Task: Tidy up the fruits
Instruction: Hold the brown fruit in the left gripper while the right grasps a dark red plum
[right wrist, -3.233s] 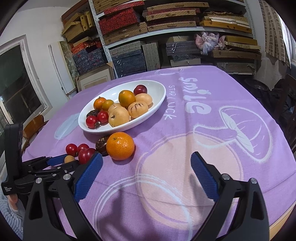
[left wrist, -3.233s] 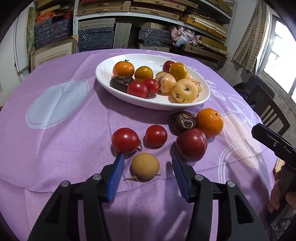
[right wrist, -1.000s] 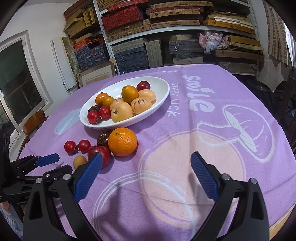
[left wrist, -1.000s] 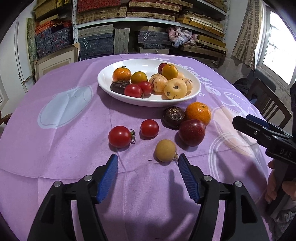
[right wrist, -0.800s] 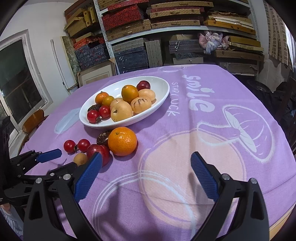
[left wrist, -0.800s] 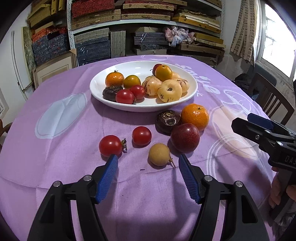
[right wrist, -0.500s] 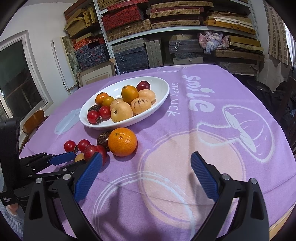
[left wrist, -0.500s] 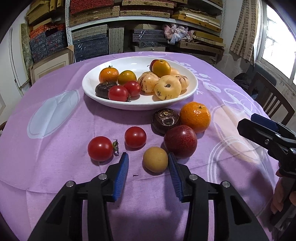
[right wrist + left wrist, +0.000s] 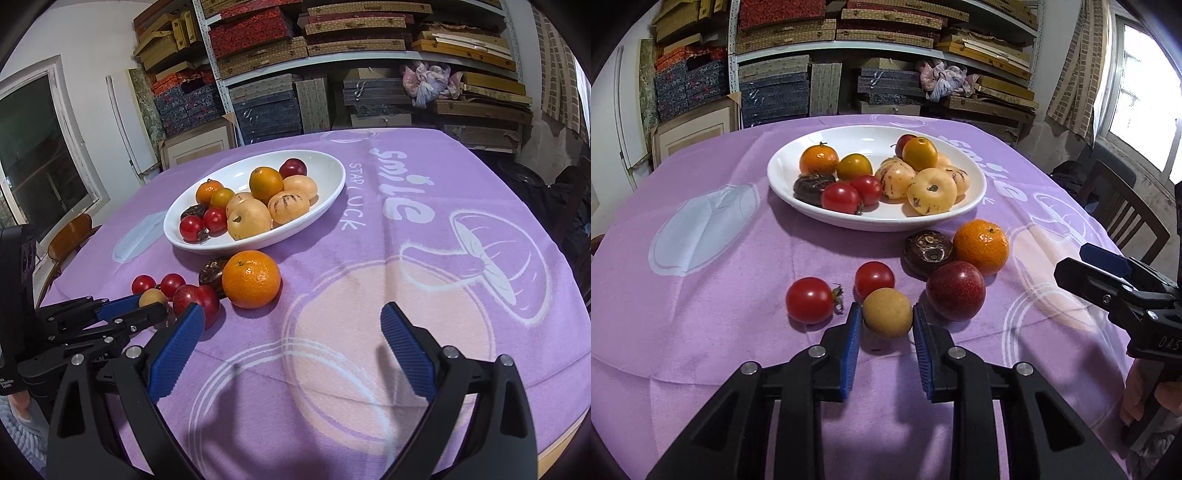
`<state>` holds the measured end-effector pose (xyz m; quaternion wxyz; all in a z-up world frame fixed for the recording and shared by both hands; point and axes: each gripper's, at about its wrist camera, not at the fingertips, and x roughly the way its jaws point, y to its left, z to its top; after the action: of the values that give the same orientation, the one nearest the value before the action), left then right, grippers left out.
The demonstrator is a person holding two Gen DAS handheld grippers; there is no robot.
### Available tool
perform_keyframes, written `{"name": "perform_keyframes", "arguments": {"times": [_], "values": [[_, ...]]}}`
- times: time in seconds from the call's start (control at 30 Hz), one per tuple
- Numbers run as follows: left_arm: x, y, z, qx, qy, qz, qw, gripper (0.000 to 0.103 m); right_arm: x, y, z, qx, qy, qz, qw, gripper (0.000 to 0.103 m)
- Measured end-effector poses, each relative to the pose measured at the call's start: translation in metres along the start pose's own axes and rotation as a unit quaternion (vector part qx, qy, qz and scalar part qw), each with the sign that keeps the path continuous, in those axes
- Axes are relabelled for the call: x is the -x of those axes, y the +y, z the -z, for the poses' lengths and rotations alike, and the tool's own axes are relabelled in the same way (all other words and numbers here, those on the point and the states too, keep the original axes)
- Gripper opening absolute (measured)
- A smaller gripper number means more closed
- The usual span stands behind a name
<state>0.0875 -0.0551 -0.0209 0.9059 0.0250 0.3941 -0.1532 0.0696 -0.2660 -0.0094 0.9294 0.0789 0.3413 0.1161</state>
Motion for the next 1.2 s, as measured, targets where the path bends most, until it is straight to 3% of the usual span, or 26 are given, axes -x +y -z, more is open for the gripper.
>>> {"name": "perform_keyframes", "arguments": {"times": [0.17,0.27,0.33,0.4,0.47,0.63,0.77,0.97,1.1,1.2], "values": [[0.02,0.021,0.017,-0.001,-0.004,-0.048,0.9988,0.028,-0.001,0.016,0.003,0.014,0.005,-0.032,0.999,0.094],[0.025,0.035,0.024,0.016,-0.005,-0.058,0.9982,0.028,-0.004,0.036,0.003,0.029,0.011,-0.043,0.999,0.094],[0.026,0.04,0.025,0.024,-0.008,-0.058,0.998,0.028,-0.01,0.051,0.004,0.046,0.022,-0.039,0.998,0.092],[0.027,0.042,0.025,0.027,-0.008,-0.055,0.9981,0.028,-0.019,0.064,0.005,0.06,0.037,-0.04,0.997,0.078],[0.027,0.044,0.026,0.028,-0.008,-0.049,0.9984,0.028,-0.029,0.075,0.005,0.07,0.054,-0.042,0.995,0.071],[0.029,0.046,0.028,0.03,-0.008,-0.038,0.9988,0.028,-0.047,0.089,0.004,0.078,0.065,-0.029,0.994,0.07],[0.027,0.048,0.028,0.034,-0.005,-0.033,0.9989,0.028,-0.057,0.093,-0.002,0.075,0.072,-0.028,0.994,0.057],[0.026,0.049,0.027,0.039,-0.001,-0.034,0.9987,0.028,-0.071,0.095,-0.004,0.075,0.088,-0.028,0.993,0.052],[0.025,0.049,0.027,0.04,0.001,-0.034,0.9986,0.028,-0.075,0.093,-0.006,0.067,0.09,-0.031,0.993,0.041],[0.024,0.05,0.027,0.043,0.001,-0.034,0.9985,0.028,-0.075,0.092,-0.006,0.066,0.089,-0.032,0.993,0.04]]}}
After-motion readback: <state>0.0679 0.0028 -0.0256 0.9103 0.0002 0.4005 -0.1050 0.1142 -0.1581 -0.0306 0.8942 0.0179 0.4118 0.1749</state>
